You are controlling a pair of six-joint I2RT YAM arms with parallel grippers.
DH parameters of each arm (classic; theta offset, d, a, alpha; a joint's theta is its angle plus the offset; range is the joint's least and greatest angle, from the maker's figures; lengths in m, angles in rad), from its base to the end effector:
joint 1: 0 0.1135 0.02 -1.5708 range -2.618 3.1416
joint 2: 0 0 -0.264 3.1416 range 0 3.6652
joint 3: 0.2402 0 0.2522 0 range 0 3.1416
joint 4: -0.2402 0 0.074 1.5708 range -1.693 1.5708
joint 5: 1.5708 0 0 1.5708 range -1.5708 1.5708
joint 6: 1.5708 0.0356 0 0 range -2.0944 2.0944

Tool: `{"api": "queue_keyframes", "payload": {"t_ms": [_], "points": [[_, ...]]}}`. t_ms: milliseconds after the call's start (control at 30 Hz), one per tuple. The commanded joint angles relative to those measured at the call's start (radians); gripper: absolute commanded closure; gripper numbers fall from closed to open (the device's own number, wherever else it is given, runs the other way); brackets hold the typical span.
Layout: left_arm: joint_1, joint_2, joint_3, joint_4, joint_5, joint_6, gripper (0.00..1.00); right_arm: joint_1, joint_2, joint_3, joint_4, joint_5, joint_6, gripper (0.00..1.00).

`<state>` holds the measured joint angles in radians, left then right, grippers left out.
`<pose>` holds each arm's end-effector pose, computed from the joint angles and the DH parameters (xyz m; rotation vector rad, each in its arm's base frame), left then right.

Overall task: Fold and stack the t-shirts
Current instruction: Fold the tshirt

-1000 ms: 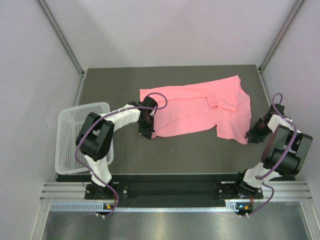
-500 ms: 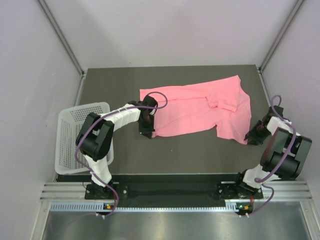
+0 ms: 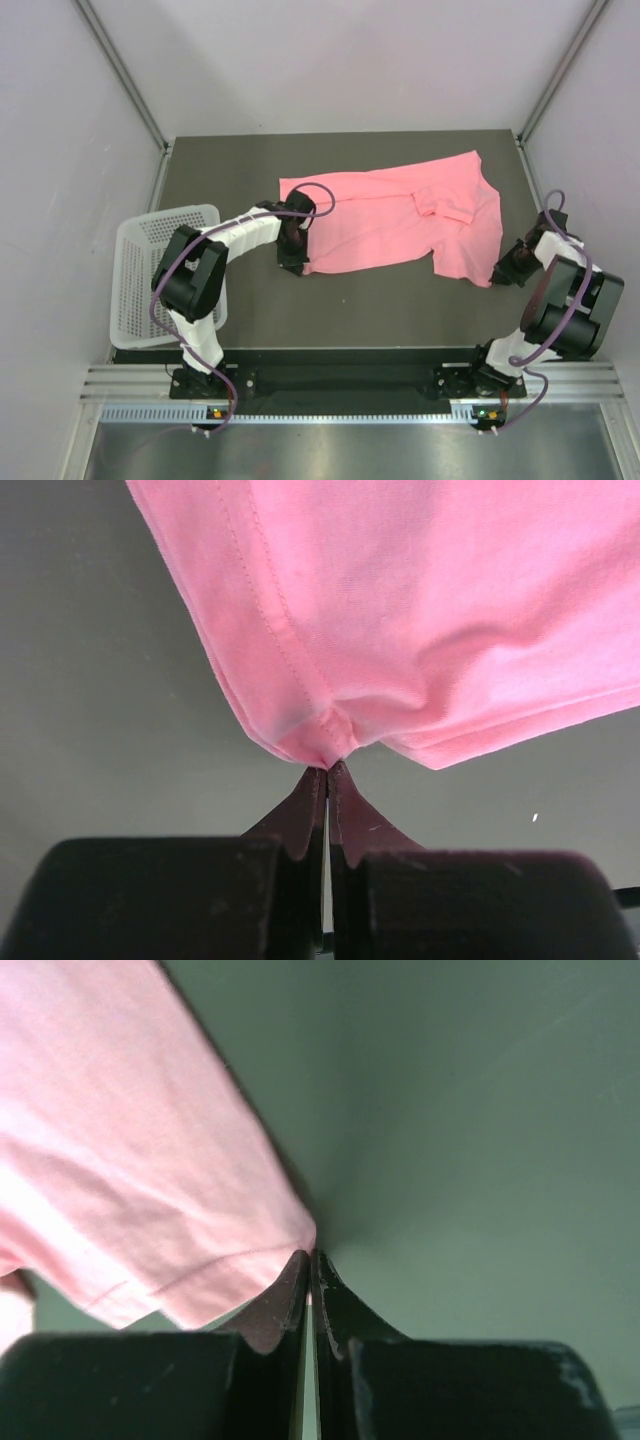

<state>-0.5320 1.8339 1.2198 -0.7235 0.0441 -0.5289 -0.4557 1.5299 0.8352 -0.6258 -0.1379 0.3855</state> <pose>0.2998 -0.1783 0.1697 0.0122 2.9538 -0.2312 0.2382 -0.1113 0.1607 1.1535 2.6402 0.1861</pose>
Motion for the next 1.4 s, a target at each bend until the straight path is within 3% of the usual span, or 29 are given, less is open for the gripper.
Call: {"api": "queue_keyframes", "payload": {"t_ms": [0, 200, 400, 833, 1367], "points": [[0.003, -0.028, 0.020, -0.020, -0.026, 0.001, 1.00, 0.009, -0.099, 0.097, -0.054, -0.034, 0.059, 1.00], [0.020, -0.042, 0.061, -0.053, -0.035, -0.008, 1.00, 0.018, -0.099, 0.251, -0.074, -0.098, 0.118, 1.00], [0.076, -0.019, 0.203, -0.102, -0.085, 0.010, 1.00, 0.025, -0.048, 0.352, -0.052, -0.123, 0.144, 1.00], [0.199, 0.140, 0.506, -0.169, -0.087, 0.004, 1.00, 0.055, 0.211, 0.691, -0.072, -0.216, 0.150, 1.00], [0.264, 0.278, 0.622, -0.182, -0.078, -0.003, 1.00, 0.092, 0.466, 0.941, -0.043, -0.319, 0.204, 1.00]]}}
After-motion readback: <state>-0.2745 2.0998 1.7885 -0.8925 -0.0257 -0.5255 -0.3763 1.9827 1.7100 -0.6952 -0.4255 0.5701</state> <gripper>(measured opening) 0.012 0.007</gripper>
